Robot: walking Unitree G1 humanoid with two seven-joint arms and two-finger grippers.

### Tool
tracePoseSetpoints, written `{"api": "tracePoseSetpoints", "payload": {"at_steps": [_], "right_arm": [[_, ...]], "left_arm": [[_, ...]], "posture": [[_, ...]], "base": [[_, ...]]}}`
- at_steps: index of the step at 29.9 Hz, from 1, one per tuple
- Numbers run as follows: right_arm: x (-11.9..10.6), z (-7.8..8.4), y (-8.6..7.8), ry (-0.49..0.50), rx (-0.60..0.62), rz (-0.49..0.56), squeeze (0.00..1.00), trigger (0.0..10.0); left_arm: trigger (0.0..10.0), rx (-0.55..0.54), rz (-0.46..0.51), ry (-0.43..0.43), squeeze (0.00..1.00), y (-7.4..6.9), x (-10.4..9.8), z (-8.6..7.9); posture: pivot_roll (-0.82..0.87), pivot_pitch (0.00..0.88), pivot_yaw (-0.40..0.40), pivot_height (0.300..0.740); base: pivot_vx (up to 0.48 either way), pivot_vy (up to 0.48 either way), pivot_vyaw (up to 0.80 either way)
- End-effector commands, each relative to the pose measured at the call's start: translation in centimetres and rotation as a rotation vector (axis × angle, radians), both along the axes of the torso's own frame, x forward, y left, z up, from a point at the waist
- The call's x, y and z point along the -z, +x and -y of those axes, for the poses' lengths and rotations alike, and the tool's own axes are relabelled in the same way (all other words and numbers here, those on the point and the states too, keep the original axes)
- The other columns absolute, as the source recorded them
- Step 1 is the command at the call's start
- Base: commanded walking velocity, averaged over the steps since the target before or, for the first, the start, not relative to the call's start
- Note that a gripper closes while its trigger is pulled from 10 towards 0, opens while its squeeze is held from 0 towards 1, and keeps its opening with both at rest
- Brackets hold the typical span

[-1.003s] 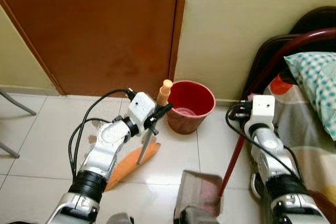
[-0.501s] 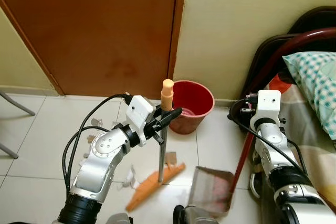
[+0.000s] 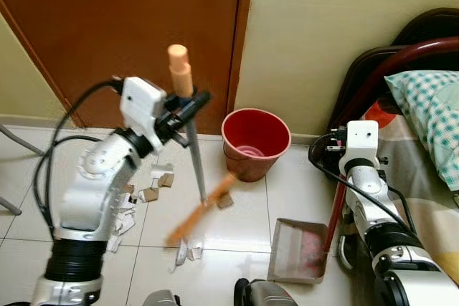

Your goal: Sweep floor

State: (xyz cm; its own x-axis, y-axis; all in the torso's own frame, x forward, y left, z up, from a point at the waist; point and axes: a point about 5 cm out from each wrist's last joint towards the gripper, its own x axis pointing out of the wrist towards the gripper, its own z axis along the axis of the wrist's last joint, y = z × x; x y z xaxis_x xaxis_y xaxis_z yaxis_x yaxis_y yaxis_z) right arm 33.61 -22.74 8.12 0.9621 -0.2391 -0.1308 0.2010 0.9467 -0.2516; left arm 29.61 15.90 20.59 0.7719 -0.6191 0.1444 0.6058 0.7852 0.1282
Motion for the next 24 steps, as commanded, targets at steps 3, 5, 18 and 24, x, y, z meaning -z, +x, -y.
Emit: {"api": "tracePoseSetpoints", "payload": {"at_steps": [3,5,18,24], "right_arm": [[-0.1,0.2,0.1,-0.025,-0.001,0.0,0.0,10.0],[0.0,0.1,0.1,-0.025,-0.005,-0.002,0.0,10.0],[-0.3,-0.9,0.6,-0.004,-0.022,0.017,0.0,10.0],[0.1,-1.5,0.4,0.015,-0.027,0.013,0.0,10.0]], "left_arm": [[10.0,0.028,0.004,-0.027,0.0,-0.6,-0.4,-0.2],[10.0,-0.002,-0.009,-0.009,0.0,-0.3,0.1,-0.8],[10.0,-0.248,-0.038,0.104,0.0,3.2,4.3,-1.4],[10.0,-0.25,-0.036,0.083,0.0,4.1,5.0,-0.2]], "posture": [[0.04,0.111,-0.076,0.74],[0.04,0.111,-0.076,0.74],[0.02,0.104,-0.07,0.74],[0.02,0.106,-0.06,0.74]], "base": [[0.0,0.0,0.0],[0.0,0.0,0.0],[0.0,0.0,0.0],[0.0,0.0,0.0]]}}
